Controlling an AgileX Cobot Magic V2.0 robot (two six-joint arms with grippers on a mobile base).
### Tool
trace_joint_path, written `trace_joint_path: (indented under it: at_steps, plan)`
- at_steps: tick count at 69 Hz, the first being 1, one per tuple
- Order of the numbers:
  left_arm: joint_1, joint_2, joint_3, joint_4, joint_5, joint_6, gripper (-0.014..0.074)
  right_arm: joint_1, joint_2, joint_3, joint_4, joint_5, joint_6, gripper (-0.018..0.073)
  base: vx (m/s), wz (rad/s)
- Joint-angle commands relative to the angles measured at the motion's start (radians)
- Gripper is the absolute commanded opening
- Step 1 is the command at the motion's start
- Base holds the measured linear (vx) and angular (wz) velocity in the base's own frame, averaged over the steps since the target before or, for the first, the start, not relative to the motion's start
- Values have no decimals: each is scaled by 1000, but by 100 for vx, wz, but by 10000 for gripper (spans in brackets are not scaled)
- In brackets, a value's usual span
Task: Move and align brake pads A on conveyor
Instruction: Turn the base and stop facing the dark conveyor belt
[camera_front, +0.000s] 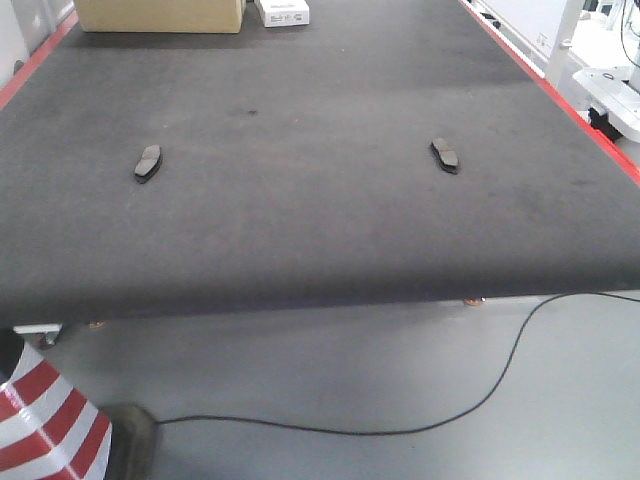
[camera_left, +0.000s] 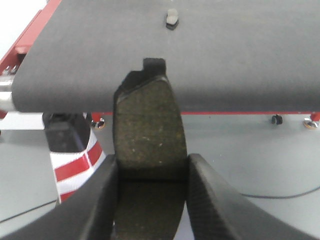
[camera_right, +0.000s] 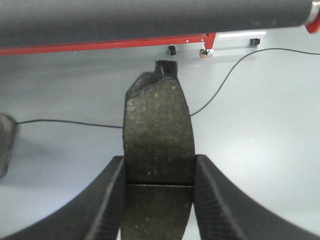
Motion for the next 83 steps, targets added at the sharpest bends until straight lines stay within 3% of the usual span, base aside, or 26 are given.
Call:
trace_joint_path:
  at_steps: [1,83]
  plan:
    - [-2,12,-27,5,-92,-2,-6,-7,6,-28,-14,-71,-1,-4,26,-2]
    - [-2,12,-27,5,-92,-2,-6,-7,6,-28,-14,-35,-1,-4,31,7]
